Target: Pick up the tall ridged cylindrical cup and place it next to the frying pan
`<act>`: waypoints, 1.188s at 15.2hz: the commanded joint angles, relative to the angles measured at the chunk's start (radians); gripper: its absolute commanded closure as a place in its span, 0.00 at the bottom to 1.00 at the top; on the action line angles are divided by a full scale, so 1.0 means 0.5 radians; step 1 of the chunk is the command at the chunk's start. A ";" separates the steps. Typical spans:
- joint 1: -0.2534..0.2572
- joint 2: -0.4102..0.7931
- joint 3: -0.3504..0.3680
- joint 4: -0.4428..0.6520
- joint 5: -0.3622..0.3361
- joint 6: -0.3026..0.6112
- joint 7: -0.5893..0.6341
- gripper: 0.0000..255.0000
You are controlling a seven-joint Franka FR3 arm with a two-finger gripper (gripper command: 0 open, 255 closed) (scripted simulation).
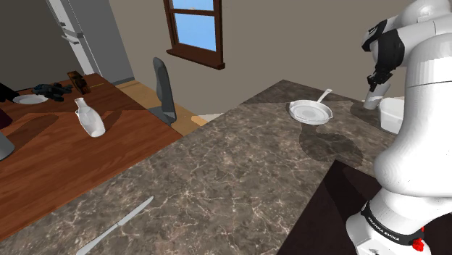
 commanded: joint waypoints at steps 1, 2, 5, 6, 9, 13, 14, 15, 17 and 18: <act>0.001 0.006 0.003 -0.015 0.005 0.022 -0.003 1.00; 0.000 0.006 0.003 -0.015 0.005 0.022 -0.003 1.00; 0.000 0.006 0.003 -0.015 0.005 0.022 -0.003 1.00; 0.000 0.006 0.003 -0.015 0.005 0.022 -0.003 1.00; 0.000 0.006 0.003 -0.015 0.005 0.022 -0.003 0.00; 0.000 0.006 0.003 -0.015 0.005 0.022 -0.003 0.00; 0.000 0.006 0.003 -0.015 0.005 0.022 -0.003 0.00; 0.006 -0.022 -0.008 0.010 -0.011 -0.028 0.006 0.00; 0.014 -0.070 -0.027 0.071 -0.041 -0.131 0.025 0.00; 0.015 -0.087 -0.034 0.099 -0.052 -0.173 0.033 0.00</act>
